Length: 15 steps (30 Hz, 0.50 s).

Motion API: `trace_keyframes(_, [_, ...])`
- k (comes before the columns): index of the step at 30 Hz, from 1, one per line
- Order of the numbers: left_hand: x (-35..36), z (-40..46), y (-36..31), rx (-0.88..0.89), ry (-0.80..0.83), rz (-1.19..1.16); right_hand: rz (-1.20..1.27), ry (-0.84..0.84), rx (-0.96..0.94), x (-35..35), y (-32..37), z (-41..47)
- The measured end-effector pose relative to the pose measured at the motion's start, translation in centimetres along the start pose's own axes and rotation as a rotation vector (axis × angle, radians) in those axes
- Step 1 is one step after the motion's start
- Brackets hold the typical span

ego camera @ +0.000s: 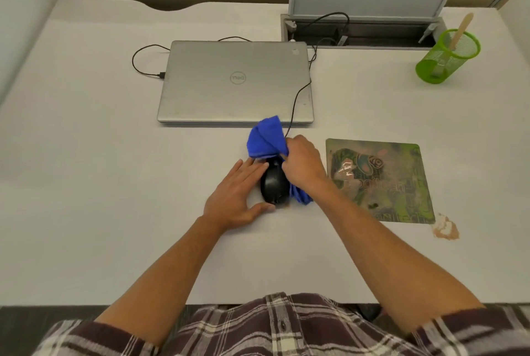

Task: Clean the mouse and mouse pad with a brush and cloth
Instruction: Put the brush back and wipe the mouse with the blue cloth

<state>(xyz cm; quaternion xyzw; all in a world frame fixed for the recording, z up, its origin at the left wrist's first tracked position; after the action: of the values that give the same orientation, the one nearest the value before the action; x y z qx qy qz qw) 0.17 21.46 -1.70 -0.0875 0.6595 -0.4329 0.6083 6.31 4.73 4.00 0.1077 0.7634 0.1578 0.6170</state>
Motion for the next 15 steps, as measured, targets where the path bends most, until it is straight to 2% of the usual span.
trace_keyframes(5, [-0.1,0.1,-0.1,0.024,-0.014,-0.022,0.000,-0.060,-0.037,0.6,-0.1,-2.8])
trace_keyframes(11, [0.1,0.1,-0.3,0.022,-0.069,-0.105,0.057,-0.011,-0.183,0.7,-0.7,-7.4])
trace_keyframes(13, [0.3,0.0,0.1,-0.049,0.009,-0.124,0.044,0.019,-0.222,1.0,-0.6,-8.2])
trace_keyframes(15, [0.7,0.1,0.7,0.005,0.100,0.029,0.005,0.050,-0.257,1.5,-0.5,-9.0])
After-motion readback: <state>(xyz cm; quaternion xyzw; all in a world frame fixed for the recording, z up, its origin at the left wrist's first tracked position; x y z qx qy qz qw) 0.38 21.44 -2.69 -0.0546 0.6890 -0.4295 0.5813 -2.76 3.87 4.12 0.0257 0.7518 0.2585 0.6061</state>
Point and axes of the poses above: each hand's wrist, its own z-axis towards the middle knuckle, its own x-axis out of the palm, y = z × x, the point moved 2 cm from there along z, towards the middle knuckle, and after that the axes turned 9 degrees about -z, right-handed, at the moved point
